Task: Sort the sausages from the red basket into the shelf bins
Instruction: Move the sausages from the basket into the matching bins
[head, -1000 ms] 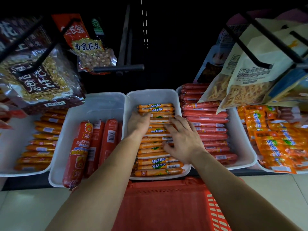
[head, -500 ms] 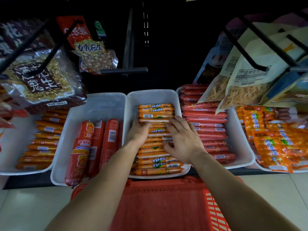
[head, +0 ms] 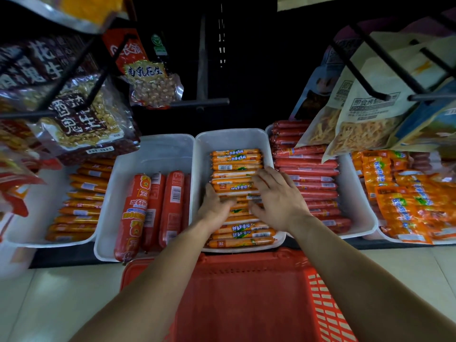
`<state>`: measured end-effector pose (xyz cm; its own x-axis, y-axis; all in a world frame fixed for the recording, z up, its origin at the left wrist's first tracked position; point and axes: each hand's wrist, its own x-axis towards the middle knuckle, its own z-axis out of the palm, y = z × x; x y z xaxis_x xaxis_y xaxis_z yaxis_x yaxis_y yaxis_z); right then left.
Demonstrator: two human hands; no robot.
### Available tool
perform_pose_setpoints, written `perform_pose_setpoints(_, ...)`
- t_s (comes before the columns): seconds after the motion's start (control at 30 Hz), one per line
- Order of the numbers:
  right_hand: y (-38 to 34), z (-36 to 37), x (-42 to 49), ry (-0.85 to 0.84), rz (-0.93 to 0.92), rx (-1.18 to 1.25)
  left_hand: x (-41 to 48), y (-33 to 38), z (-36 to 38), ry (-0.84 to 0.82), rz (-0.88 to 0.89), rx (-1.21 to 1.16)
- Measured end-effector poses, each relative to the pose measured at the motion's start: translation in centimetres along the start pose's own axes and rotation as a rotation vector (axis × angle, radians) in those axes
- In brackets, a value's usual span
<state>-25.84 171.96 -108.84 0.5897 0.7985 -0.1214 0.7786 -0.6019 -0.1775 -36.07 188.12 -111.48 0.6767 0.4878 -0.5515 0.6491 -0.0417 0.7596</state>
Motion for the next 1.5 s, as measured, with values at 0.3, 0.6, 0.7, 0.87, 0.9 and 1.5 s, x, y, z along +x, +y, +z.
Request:
perform_pose_setpoints(0.3, -0.7, -0.3, -2.5, 0.021, 0.057, 0.114, -1.8, -0.1, -0.6, -0.025, 0.067, 0.048)
perform_pose_setpoints(0.6, -1.0, -1.1, -4.5, -0.034, 0.056, 0.119, -2.9, -1.5, 0.1, -0.086, 0.042, 0.25)
perform_pose_setpoints(0.7, -0.9, -1.1, -5.1, -0.041, 0.071, 0.131, -3.0, -1.6, -0.5, -0.123, 0.061, 0.223)
perform_pose_setpoints(0.87, -1.1, -1.6, -5.9, -0.055, 0.077, 0.154, -3.6, -2.1, -0.5, -0.137, 0.049, 0.401)
perform_pose_setpoints(0.9, -1.2, -1.5, -6.1, -0.056, 0.073, 0.151, -4.1, -2.0, -0.2, -0.156, 0.042, 0.456)
perform_pose_setpoints(1.5, -1.1, -1.3, -6.9, -0.124, 0.059, 0.127, -4.4, -1.1, -0.5, -0.088, 0.047, 0.281)
